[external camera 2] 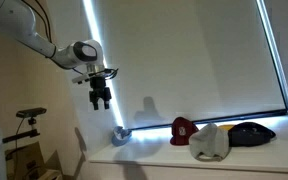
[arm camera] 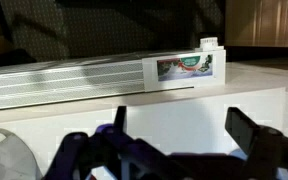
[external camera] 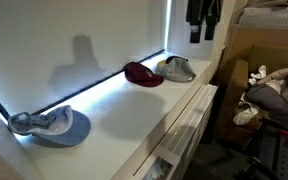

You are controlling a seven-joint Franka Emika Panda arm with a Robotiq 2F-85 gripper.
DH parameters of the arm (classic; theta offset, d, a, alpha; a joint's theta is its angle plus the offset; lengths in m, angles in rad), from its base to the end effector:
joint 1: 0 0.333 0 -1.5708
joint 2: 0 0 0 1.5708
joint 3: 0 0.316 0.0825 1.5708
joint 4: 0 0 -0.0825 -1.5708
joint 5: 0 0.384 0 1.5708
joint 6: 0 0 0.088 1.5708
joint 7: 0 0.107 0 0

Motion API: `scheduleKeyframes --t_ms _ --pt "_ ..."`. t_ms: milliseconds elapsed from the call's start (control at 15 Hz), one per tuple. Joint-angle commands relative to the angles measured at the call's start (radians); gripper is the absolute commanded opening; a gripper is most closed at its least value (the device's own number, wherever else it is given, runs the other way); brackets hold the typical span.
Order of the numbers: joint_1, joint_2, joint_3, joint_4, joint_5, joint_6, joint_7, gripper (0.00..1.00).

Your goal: Get the white cap and put it next to the blue cap

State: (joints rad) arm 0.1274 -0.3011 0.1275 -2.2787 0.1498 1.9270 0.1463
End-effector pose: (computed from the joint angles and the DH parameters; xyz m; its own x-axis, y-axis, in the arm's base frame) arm 0.4356 0.1270 0.4709 0.9965 0.0489 -0.0684 0.0427 -0.9950 -0.0905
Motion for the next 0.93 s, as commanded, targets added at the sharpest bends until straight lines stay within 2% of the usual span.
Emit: scheduleKeyframes --t_ms 0,333,467,600,733,867 --pt "-0.004 0.000 0.003 0.002 0.001 -0.002 -0.001 1.00" --pt "-0.004 0.000 0.003 0.002 0.001 -0.002 -0.001 1.00" --pt "-0.017 -0.032 0.007 -0.026 0.013 0.066 0.077 1.00" --pt "-0.054 -0.013 -0.028 0.025 0.009 0.076 0.132 1.00" --pt "-0.113 0.042 -0.089 0.095 -0.011 0.071 0.142 1.00" --pt "-0.166 0.043 -0.146 0.122 -0.007 0.066 0.152 1.00"
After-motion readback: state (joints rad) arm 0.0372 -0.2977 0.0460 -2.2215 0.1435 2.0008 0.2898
